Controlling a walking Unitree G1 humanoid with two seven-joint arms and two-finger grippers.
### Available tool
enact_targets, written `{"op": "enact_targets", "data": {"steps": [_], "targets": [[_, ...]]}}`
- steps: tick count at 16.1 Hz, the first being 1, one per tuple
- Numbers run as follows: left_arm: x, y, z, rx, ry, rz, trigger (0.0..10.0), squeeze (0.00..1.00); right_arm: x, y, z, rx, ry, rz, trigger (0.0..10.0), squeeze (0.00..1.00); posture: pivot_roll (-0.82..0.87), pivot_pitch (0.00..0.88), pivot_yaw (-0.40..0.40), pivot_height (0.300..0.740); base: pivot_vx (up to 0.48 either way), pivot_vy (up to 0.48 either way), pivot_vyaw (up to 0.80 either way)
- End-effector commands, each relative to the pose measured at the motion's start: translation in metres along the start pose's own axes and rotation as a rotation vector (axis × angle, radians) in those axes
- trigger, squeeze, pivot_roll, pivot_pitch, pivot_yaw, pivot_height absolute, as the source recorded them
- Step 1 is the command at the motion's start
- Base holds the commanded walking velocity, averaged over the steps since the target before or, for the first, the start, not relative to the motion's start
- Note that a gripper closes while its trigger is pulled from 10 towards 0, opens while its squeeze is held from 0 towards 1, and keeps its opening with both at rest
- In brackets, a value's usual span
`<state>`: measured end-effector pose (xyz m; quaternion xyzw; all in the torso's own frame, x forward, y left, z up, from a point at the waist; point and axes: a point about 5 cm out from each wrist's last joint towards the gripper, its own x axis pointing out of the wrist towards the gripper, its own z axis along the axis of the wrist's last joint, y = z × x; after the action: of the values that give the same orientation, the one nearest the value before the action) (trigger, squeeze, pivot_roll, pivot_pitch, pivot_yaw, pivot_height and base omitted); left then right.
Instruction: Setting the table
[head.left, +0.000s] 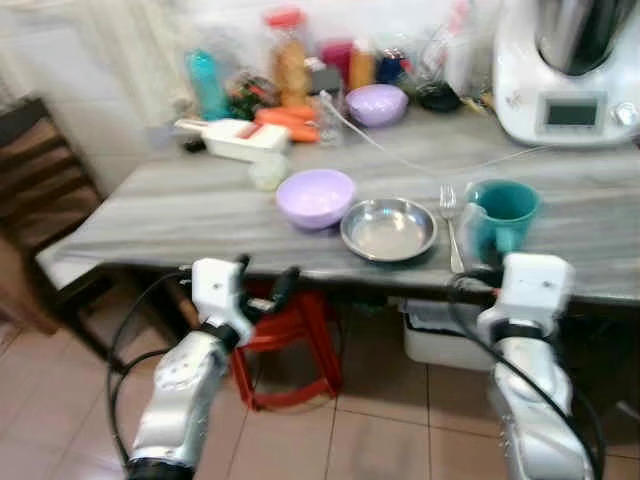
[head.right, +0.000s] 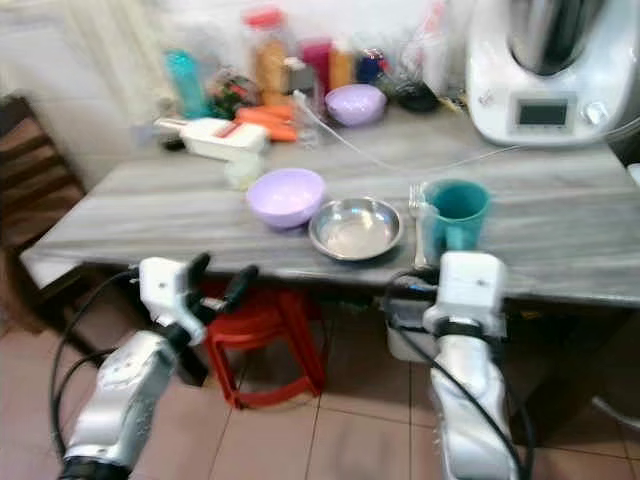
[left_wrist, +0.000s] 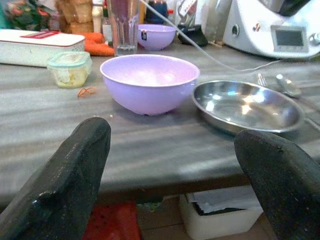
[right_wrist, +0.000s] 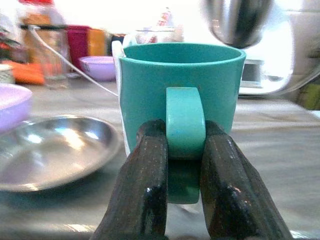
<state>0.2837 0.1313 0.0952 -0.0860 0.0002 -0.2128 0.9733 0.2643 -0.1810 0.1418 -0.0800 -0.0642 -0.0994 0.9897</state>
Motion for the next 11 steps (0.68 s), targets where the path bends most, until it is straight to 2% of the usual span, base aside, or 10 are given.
{"op": "enact_targets", "data": {"steps": [1, 5, 8, 11], "targets": [[0.002, -0.005, 0.005, 0.003, -0.015, -0.035, 10.0, 0.0, 0.003, -0.005, 0.007, -0.008, -0.024, -0.016, 10.0, 0.0, -0.16, 0.0, 0.113, 0.74, 0.416, 0.0, 0.0], [-0.001, -0.004, 0.005, 0.007, -0.007, -0.025, 10.0, 0.0, 0.005, -0.003, 0.01, -0.009, -0.037, -0.007, 10.0, 0.0, -0.16, 0.0, 0.107, 0.74, 0.37, 0.0, 0.0], [-0.007, -0.002, 0.007, 0.006, -0.032, -0.007, 10.0, 0.0, 0.005, -0.002, 0.013, -0.016, -0.049, 0.001, 10.0, 0.0, -0.16, 0.0, 0.104, 0.74, 0.0, 0.0, 0.0], [-0.017, 0.004, 0.004, 0.027, -0.016, 0.018, 10.0, 0.0, 0.006, -0.005, 0.017, 0.003, -0.067, -0.001, 10.0, 0.0, -0.16, 0.012, 0.101, 0.74, 0.0, 0.0, 0.0]]}}
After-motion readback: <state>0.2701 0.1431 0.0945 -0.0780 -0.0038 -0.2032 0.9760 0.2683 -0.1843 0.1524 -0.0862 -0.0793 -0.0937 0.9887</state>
